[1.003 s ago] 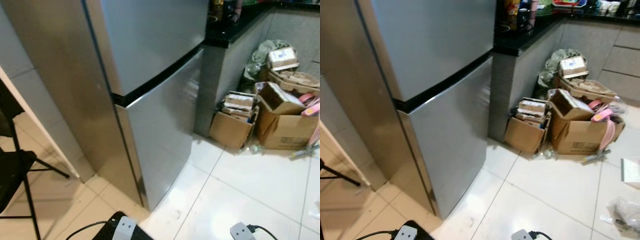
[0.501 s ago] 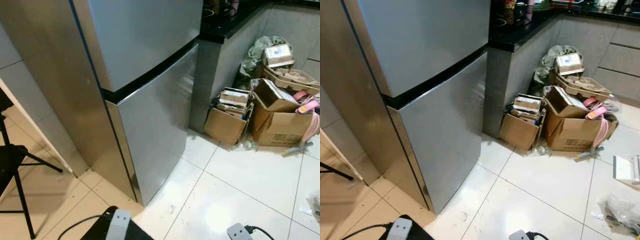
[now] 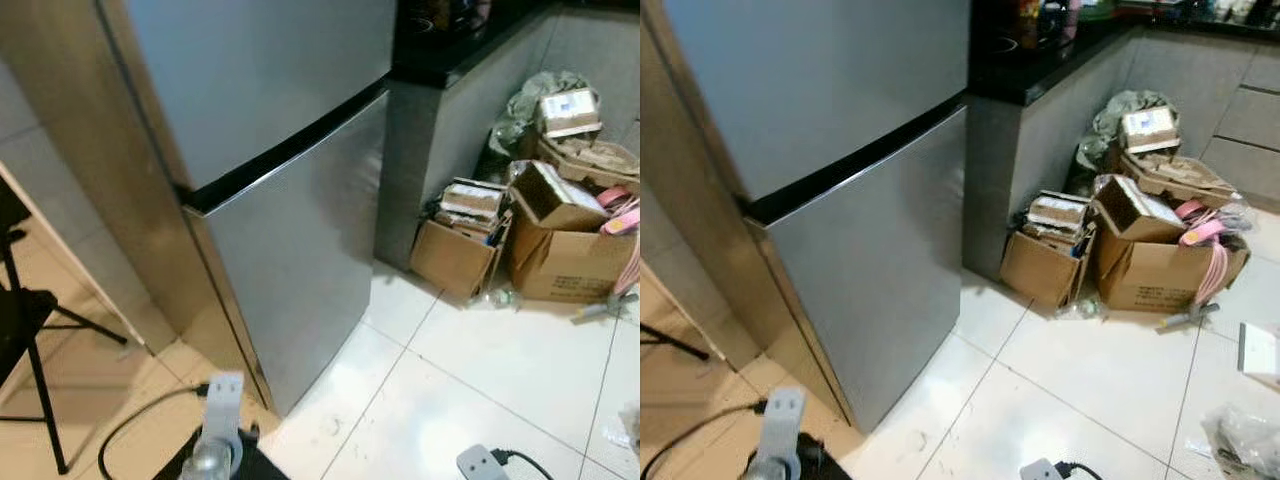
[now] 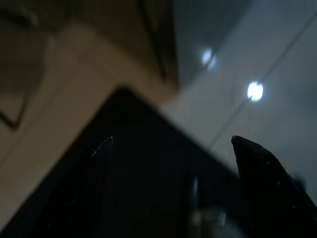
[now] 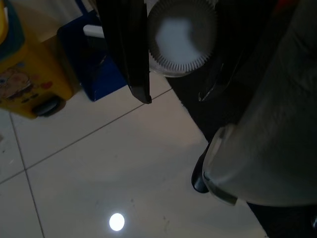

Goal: Restocking fridge

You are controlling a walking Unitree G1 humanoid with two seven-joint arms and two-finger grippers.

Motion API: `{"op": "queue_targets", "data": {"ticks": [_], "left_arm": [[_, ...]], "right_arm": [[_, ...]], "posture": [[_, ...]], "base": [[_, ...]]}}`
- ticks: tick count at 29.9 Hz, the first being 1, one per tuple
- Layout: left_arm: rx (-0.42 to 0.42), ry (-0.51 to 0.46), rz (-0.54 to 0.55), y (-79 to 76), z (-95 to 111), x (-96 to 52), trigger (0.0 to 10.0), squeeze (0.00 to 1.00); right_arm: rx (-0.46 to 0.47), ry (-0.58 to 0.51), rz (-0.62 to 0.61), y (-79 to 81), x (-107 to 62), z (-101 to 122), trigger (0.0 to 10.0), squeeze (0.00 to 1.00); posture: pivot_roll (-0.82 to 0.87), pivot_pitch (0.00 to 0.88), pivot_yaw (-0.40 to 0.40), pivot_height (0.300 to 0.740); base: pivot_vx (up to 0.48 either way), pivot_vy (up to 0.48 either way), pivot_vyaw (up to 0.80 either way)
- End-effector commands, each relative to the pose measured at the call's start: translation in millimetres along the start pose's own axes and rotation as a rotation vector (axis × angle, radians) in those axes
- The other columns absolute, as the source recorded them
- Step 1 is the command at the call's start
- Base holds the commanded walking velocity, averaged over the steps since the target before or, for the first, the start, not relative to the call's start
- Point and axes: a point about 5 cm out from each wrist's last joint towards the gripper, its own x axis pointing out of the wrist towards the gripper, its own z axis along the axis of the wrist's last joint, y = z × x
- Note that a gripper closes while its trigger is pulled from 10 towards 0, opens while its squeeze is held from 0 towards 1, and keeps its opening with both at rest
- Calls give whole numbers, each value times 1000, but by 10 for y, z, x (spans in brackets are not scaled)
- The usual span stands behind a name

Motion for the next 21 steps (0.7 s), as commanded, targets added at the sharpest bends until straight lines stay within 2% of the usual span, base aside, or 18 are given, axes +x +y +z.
{"op": "queue_targets", "data": {"ticks": [1, 2, 4, 5, 6, 9, 10, 11, 12, 13, 14, 18, 19, 21], "left_arm": [[-35, -45, 73, 239, 96, -2, 10000, 0], [-35, -45, 73, 239, 96, -2, 10000, 0], [-78, -113, 91, 333, 269, 14, 10000, 0], [-78, -113, 91, 333, 269, 14, 10000, 0], [-135, -194, 82, 404, 457, 22, 10000, 1000], [-192, -313, 38, 462, 727, 20, 10000, 1000], [-185, -361, 14, 469, 850, 15, 10000, 1000], [-185, -361, 14, 469, 850, 15, 10000, 1000], [-173, -395, -1, 473, 944, 10, 10000, 1000], [-127, -462, -39, 464, 1132, -6, 10000, 1000], [-127, -462, -39, 464, 1132, -6, 10000, 1000], [-123, -586, -52, 515, 1450, -62, 10000, 1000], [-123, -586, -52, 515, 1450, -62, 10000, 1000], [-142, -643, -72, 534, 1581, -95, 10000, 1000]], "right_arm": [[0, 3, 13, 49, 6, 2, 10000, 0], [0, 3, 13, 49, 6, 2, 10000, 0], [1, 0, 13, 52, 8, 19, 10000, 0], [1, 0, 13, 52, 8, 19, 10000, 0], [1, -1, 13, 55, 9, 26, 10000, 0], [3, 1, 14, 61, 9, 20, 10000, 0], [4, 2, 15, 63, 9, 17, 10000, 0], [4, 2, 15, 63, 9, 17, 10000, 0], [5, 3, 15, 65, 9, 14, 10000, 0], [4, 5, 16, 71, 9, 9, 10000, 0], [4, 5, 16, 71, 9, 9, 10000, 0], [3, 8, 16, 70, 8, -4, 10000, 0], [3, 8, 16, 70, 8, -4, 10000, 0], [2, 10, 13, 51, 5, -14, 10000, 0]], "posture": [[-79, 0, -1, 740], [-79, 0, -1, 740], [-80, 0, 1, 740], [-80, 0, 1, 740], [-82, 0, 1, 740], [-83, 0, 0, 740], [-83, 0, 0, 740], [-83, 0, 0, 740], [-83, 0, 0, 740], [-83, 0, 0, 740], [-83, 0, 0, 740], [-86, 0, 2, 740], [-86, 0, 2, 740], [-87, 0, 2, 740]], "base": [[0, 0, 0], [0, 0, 0], [0, 0, 0], [0, 0, 0], [0, 0, 0], [0, 0, 0], [0, 0, 0], [0, 0, 0], [0, 0, 0], [0, 0, 0], [0, 0, 0], [0, 0, 0], [0, 0, 0], [0, 0, 0]]}}
